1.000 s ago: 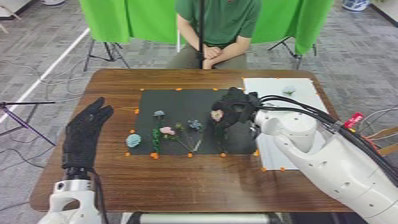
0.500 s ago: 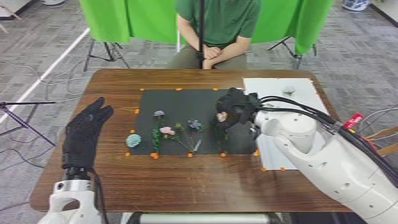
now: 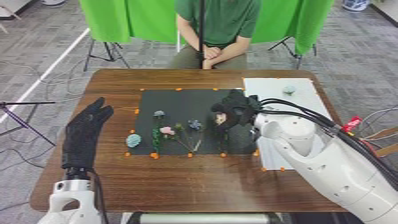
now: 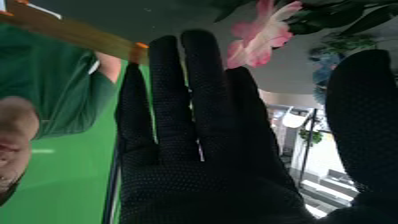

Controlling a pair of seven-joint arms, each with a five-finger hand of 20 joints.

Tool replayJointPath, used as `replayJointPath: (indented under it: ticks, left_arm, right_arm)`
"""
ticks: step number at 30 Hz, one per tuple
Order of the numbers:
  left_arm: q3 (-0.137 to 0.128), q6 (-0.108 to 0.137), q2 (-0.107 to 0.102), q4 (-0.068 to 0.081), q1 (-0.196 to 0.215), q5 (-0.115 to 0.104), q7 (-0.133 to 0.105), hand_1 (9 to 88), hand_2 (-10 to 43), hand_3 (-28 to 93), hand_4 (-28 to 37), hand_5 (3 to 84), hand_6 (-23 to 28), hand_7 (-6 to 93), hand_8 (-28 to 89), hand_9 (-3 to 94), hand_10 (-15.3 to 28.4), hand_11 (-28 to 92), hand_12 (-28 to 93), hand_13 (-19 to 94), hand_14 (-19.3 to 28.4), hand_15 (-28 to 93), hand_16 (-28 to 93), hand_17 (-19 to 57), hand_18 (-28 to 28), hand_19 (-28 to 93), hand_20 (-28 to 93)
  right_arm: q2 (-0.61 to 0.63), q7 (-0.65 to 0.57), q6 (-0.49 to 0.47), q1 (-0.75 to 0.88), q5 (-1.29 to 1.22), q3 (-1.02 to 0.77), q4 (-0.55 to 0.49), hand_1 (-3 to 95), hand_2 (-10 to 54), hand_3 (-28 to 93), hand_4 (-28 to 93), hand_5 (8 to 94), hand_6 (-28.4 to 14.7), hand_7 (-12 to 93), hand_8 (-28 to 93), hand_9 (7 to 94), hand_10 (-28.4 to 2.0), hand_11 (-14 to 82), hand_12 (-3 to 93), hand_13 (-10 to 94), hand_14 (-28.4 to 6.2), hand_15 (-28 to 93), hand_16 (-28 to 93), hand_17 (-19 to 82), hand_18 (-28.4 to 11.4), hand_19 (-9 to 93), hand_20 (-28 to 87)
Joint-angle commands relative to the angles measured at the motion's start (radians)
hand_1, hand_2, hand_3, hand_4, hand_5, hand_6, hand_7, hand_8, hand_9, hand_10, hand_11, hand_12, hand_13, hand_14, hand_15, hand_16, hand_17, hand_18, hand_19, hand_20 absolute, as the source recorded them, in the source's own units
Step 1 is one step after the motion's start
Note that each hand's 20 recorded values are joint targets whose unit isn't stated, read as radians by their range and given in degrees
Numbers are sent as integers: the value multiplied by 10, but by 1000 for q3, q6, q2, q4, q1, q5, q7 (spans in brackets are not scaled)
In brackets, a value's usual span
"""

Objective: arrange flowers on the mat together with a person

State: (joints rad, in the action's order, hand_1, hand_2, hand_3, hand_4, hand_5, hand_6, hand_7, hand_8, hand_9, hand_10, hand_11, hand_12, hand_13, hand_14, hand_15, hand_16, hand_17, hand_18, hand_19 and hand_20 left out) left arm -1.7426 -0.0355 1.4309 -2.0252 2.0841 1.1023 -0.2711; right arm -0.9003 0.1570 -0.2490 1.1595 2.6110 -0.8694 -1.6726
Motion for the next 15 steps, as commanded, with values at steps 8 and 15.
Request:
replayJointPath:
  ticks: [8,15]
  left_arm:
    - [0,-7,7,3,5,3,2,311,-73,643,-165,457,31,95,-51,450,124,154,151,355,147,102,3,64,99,16,161]
    - [4,-16,17,2,18,4,4,312,-72,642,-164,459,32,93,-52,451,124,155,151,356,147,101,3,86,94,26,168]
  right_arm:
    - [-115,-159,114,232,-303,-394,-244,196,-36,731,-211,379,3,128,-110,467,-141,58,142,449,-141,139,273,209,-147,199,325]
    - [-379,-40,264,633,-1452,-673,-420,167,28,718,-190,507,-13,121,-100,510,-157,61,136,416,-147,111,251,216,-128,113,290]
